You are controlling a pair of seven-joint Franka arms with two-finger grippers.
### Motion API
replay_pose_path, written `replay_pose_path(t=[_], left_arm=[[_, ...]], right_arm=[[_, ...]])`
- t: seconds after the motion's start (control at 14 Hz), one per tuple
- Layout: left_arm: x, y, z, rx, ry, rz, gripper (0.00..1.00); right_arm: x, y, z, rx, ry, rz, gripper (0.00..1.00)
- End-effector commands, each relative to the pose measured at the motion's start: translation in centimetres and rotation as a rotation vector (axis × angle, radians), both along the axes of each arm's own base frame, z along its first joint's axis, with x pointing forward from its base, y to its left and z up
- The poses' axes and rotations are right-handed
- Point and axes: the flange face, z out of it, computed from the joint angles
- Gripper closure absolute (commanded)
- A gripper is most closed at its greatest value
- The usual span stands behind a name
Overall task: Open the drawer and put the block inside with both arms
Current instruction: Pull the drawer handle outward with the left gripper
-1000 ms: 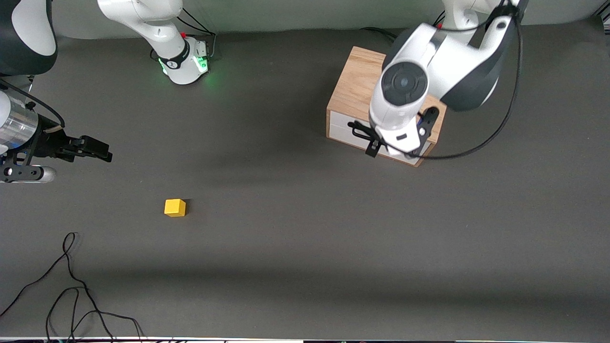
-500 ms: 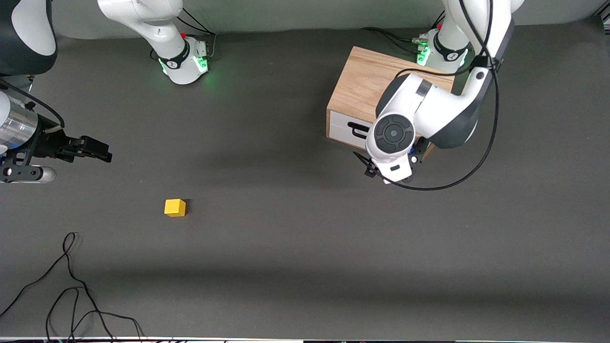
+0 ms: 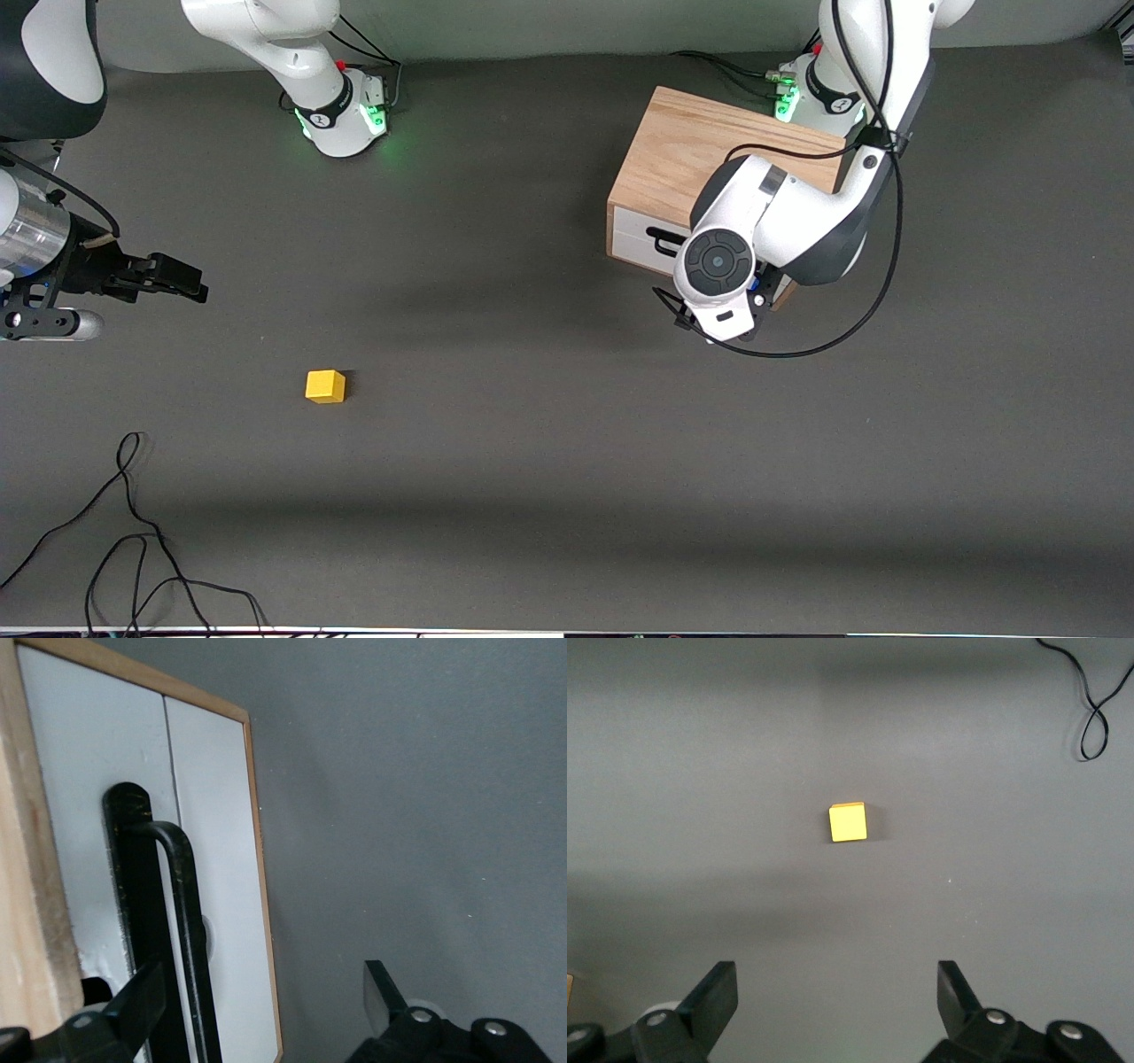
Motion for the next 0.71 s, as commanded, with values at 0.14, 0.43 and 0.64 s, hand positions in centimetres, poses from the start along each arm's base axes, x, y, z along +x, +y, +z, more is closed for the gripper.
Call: replay_pose_path(t=[0.14,0.43,0.64], left_arm=[[-2.1,-0.6,-1.9,0.023,-0.017,0.008,0.0],[-2.4,-1.2,-3.2,0.032,-0.007,0.013,0.0],[-2.1,-1.2,-3.4,0.033,-0.012,0.004,0.0]], right_arm=[[0.1,0.1,0.5,-0.018,-0.026,-0.012,0.0],[0.6,0.1,-0.3,-0.017,-0.043,-0.014,0.0],[1.0,0.3,-2.1,-0.016,-0.046,-0.011,0.0]])
